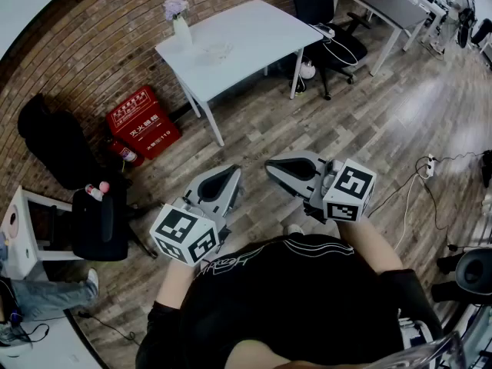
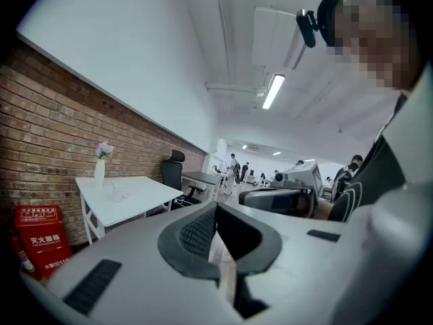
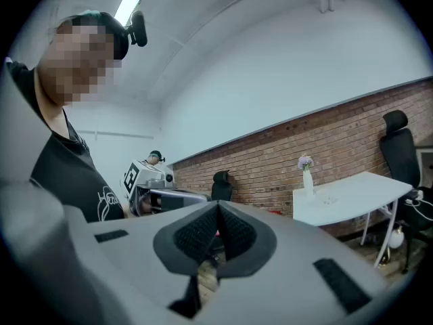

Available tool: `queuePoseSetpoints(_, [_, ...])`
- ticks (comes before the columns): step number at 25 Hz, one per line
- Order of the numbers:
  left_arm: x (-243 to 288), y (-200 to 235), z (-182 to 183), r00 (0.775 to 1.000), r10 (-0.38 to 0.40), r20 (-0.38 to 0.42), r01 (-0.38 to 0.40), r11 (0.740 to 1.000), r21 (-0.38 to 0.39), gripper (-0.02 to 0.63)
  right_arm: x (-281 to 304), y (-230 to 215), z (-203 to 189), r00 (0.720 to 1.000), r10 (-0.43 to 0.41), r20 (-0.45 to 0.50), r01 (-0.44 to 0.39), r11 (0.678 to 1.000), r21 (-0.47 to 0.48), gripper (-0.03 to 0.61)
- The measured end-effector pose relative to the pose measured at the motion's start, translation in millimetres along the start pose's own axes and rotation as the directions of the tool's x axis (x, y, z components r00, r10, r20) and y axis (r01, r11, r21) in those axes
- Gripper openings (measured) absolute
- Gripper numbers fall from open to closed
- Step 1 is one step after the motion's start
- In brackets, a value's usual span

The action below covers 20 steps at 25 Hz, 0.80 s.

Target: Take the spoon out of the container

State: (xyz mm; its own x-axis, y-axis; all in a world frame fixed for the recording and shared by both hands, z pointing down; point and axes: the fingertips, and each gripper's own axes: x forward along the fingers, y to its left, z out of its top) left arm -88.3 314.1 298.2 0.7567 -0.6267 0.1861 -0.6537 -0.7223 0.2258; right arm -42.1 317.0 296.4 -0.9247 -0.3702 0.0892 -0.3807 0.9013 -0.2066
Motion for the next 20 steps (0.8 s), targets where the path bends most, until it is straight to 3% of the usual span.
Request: queuePoseSetpoints(20, [-27.6, 30.0, -1.2, 0.999, -0.03, 0.009, 0.03, 1.0, -0.006, 0.003, 41.0, 10.7, -3.8, 0.999, -0.036, -0.013, 0.036, 0.999, -0.01, -0.003])
